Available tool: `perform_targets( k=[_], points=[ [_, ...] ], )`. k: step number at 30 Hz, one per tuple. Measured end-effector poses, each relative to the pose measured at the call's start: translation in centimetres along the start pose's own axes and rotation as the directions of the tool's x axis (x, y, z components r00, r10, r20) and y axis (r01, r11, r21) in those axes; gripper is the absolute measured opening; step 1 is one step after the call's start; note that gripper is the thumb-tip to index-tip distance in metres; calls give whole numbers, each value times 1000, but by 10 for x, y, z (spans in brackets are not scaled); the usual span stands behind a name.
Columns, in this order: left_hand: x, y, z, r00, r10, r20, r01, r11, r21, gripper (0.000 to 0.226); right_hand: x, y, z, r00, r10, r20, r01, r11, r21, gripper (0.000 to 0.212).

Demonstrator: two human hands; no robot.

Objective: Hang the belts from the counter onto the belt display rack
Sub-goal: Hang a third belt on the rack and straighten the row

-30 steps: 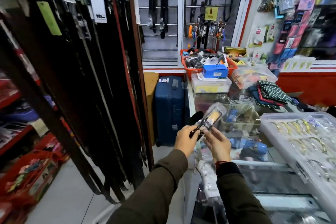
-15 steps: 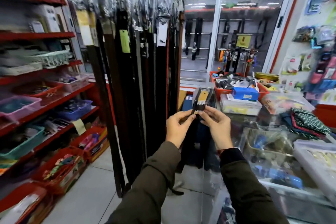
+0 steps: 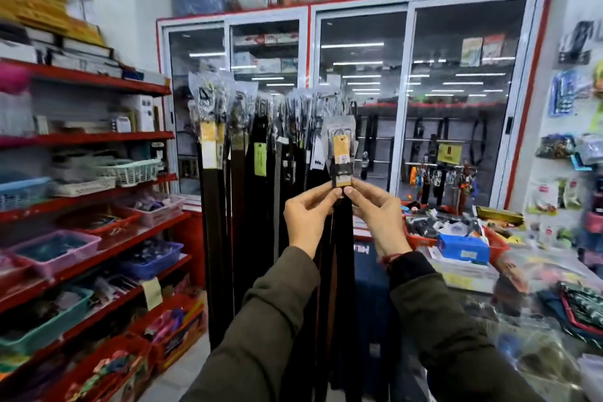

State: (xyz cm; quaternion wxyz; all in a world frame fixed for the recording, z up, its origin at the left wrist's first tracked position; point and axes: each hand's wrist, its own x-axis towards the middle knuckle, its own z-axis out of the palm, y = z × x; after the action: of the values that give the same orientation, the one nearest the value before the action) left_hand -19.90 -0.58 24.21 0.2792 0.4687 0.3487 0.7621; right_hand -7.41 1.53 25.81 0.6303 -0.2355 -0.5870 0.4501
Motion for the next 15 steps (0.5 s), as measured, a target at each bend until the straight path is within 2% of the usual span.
perform_targets(
  k=[4,7,10,15],
  points=[
    [26,36,11,999,39,-18,-39,998,-43,31,25,-29,19,1000,-10,-19,11,995,97,18],
    [42,57,19,998,55,-6,-55,996,-72,30,42,-47,27,999,-36,-27,39,995,94,16],
    [56,71,27,998,56,23,-55,997,-62,27,52,-60,30,997,-44,-61,50,994,102,28],
    [63,80,34,998,30,49,-29,999,-21,26,57,-65,27,995,-42,-93,52,993,103,23]
  ],
)
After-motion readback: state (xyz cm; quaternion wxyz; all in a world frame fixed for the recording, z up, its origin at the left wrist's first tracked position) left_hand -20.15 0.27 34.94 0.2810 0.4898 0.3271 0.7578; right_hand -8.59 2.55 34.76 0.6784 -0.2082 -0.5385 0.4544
